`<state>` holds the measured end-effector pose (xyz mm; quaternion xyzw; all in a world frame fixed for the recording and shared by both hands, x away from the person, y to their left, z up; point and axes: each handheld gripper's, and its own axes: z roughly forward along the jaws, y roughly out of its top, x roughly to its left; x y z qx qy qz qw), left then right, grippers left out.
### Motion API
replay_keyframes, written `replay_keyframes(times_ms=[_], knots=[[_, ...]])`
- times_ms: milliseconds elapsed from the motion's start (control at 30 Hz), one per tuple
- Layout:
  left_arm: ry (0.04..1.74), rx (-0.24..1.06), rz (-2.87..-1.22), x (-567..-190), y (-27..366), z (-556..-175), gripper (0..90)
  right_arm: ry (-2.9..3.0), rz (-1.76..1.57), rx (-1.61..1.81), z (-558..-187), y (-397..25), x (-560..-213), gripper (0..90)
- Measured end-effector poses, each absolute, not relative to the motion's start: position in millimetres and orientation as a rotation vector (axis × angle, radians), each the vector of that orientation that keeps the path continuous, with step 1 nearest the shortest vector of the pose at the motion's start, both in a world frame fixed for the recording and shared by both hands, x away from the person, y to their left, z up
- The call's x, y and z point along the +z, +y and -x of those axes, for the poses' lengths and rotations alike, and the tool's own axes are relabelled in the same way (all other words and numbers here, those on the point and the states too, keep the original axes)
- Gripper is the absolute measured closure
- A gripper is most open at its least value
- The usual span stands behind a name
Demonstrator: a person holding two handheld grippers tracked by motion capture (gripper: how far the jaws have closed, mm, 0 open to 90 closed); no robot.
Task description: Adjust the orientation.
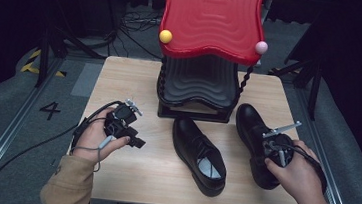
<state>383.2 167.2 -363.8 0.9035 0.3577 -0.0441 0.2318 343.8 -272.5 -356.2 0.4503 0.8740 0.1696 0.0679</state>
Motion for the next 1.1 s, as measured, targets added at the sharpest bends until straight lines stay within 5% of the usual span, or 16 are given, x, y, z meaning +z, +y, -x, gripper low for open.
replay_keyframes(times_ms=[1100], knots=[[1.046,-0.126,-2.474,-369.0,181.0,-375.1,47.4,2.810,-0.812,0.401,-359.8,-196.3,-407.4,82.5]])
